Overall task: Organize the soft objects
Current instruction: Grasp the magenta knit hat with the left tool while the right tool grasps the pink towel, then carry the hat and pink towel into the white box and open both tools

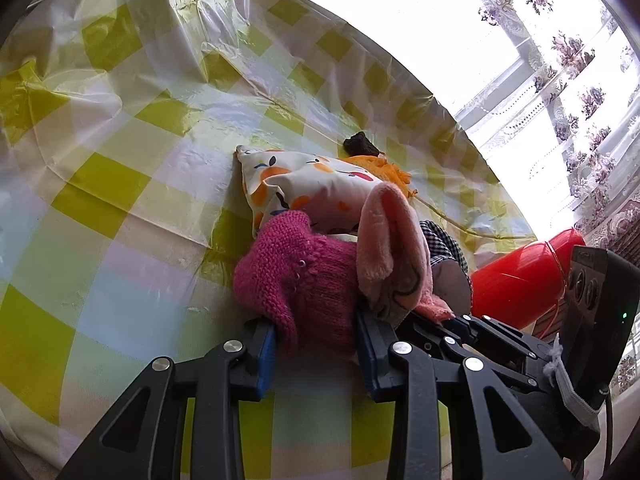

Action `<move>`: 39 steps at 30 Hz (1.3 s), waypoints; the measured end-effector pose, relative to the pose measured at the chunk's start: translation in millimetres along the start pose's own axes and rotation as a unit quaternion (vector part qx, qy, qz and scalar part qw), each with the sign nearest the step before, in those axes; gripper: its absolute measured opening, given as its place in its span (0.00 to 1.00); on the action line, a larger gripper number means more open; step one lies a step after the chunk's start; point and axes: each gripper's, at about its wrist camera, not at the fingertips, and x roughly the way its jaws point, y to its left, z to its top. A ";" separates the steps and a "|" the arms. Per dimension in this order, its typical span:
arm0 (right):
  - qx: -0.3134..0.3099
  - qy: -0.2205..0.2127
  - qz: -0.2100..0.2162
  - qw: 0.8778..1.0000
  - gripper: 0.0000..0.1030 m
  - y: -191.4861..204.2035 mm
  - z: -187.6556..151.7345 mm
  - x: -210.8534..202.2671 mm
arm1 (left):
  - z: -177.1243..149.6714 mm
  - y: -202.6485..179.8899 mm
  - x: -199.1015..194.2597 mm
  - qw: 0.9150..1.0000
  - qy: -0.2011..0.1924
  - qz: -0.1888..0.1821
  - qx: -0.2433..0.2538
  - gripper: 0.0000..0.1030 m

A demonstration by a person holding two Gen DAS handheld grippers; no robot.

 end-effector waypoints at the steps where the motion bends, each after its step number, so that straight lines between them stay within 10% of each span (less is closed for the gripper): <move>1: 0.003 0.000 0.002 1.000 0.23 -0.9 -3.1 -2.9 | -0.8 0.1 -2.5 1.000 -0.003 0.002 0.000 0.34; 25: 0.102 -0.030 -0.003 0.994 0.22 -50.5 -94.1 -121.5 | -41.0 -41.4 -59.1 0.999 -0.035 0.015 0.037 0.34; 39: 0.204 -0.046 -0.097 0.973 0.22 -146.8 -185.2 -229.4 | -81.3 -126.1 -55.9 0.992 0.000 -0.034 0.119 0.34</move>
